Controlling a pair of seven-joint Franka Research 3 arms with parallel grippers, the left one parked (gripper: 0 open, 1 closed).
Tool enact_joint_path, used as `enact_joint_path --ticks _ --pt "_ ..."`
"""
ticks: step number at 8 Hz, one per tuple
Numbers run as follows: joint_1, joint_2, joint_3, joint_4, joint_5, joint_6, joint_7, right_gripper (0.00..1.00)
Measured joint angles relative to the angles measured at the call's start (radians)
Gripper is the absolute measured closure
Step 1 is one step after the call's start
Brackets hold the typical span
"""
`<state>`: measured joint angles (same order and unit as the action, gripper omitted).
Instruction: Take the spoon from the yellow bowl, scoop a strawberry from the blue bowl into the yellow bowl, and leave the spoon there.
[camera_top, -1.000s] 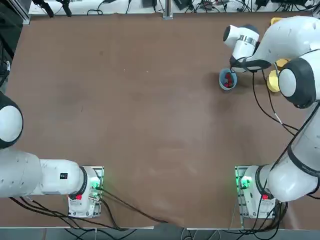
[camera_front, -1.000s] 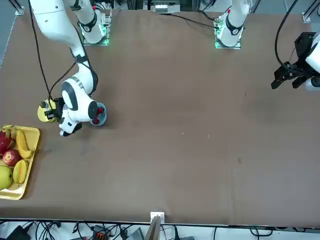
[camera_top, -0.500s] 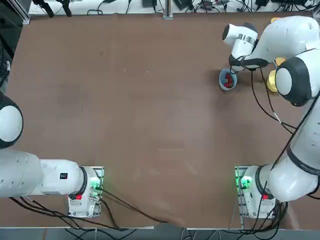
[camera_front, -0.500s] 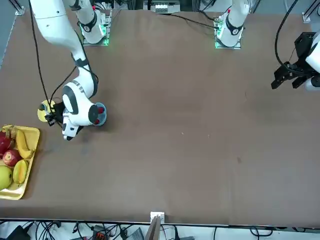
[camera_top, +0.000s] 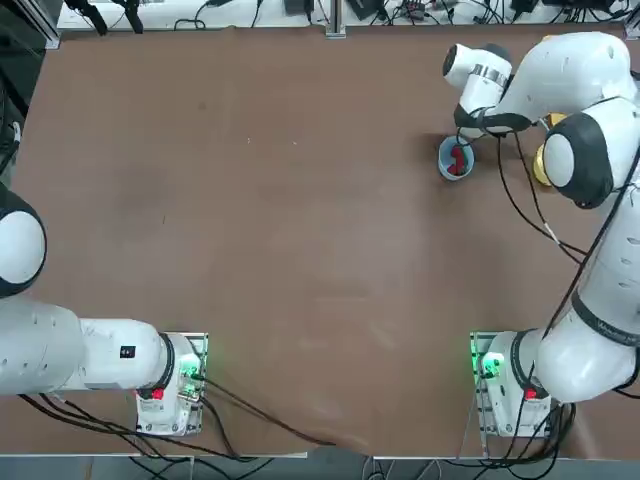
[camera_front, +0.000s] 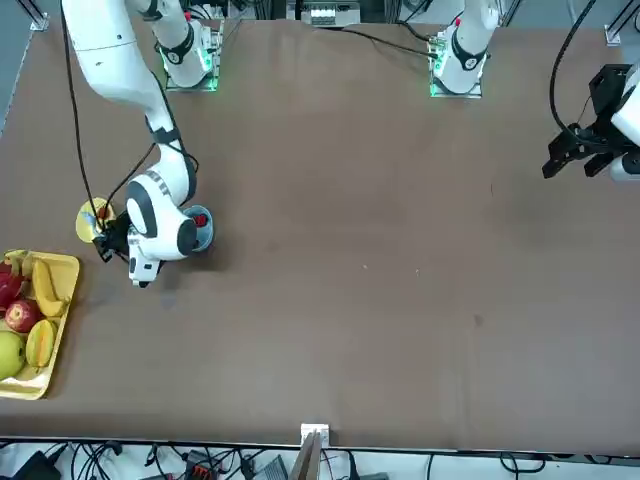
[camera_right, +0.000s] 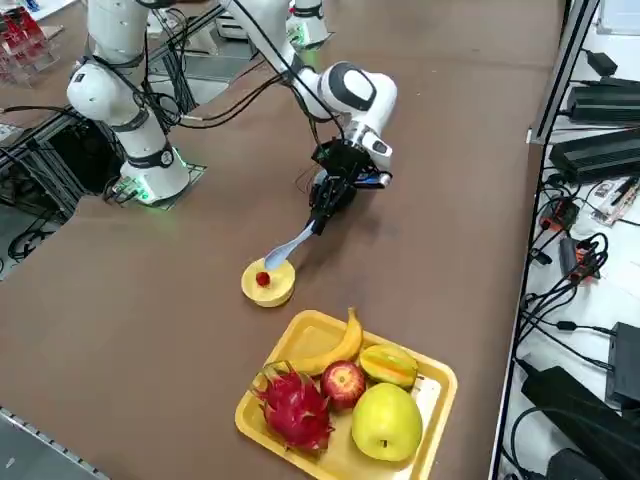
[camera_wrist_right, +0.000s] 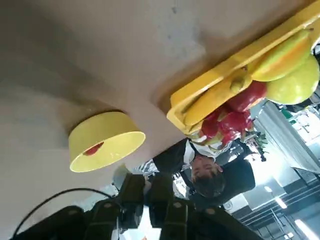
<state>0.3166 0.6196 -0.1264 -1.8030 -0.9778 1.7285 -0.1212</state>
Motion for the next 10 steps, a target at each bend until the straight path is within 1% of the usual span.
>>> enact_joint_path --ticks 2,4,6,8,9,10 --pt "0.005 0.002 0.006 0.020 0.025 -0.028 0.003 0.90" --pt "0.008 0.002 0.006 0.058 0.037 -0.095 0.040 0.90" --pt "0.005 0.012 0.003 0.066 0.037 -0.113 0.224 0.90" --pt "0.007 0.064 0.004 0.066 0.013 -0.110 0.426 0.90" --pt "0.007 0.085 0.004 0.066 -0.004 -0.110 0.483 0.90" --pt "0.007 0.094 0.004 0.067 -0.026 -0.110 0.506 0.90"
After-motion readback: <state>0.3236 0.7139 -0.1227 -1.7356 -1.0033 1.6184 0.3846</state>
